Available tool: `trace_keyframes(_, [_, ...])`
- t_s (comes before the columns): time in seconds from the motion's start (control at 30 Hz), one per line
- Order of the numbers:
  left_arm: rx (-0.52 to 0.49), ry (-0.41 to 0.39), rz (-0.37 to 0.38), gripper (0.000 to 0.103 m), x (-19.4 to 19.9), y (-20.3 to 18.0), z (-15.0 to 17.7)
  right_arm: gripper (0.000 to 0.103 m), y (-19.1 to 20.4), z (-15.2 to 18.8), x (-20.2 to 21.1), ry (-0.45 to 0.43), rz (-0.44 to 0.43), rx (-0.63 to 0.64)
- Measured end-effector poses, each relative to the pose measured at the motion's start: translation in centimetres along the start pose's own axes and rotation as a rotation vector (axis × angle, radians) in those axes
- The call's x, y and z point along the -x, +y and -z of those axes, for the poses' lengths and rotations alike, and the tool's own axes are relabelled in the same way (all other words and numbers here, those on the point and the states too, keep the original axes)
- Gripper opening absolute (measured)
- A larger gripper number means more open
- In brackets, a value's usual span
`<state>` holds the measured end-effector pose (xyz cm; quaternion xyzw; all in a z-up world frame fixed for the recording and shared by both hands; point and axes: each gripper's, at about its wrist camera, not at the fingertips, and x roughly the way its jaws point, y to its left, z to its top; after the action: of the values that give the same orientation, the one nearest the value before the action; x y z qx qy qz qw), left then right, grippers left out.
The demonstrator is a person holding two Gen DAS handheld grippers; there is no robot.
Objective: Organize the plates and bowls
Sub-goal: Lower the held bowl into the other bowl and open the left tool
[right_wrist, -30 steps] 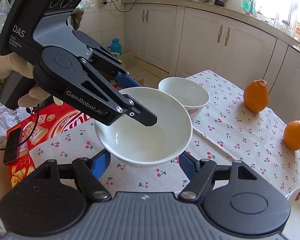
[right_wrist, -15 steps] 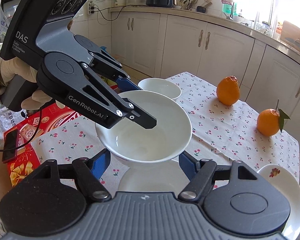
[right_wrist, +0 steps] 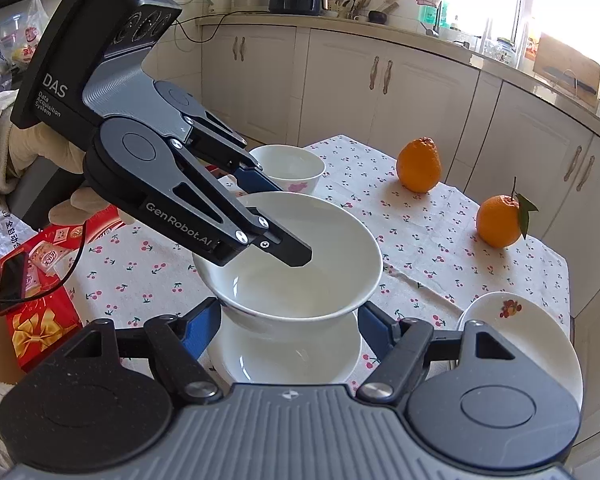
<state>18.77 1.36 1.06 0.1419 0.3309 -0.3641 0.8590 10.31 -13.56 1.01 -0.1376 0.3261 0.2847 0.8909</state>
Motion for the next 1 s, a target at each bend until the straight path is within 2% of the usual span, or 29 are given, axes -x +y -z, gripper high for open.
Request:
trace_keyframes(0.4, [0.011,0.02,0.037,0.041,-1.5,-0.8,0.8,0.08,-0.4,1.4,-0.1,0.04,-0.001,-0.028])
trace_keyframes(1.0, [0.011,0.031,0.035,0.041,-2.4,-1.1,1.8,0.08,-0.9,2.0,-1.1,0.085,-0.021,-0.053])
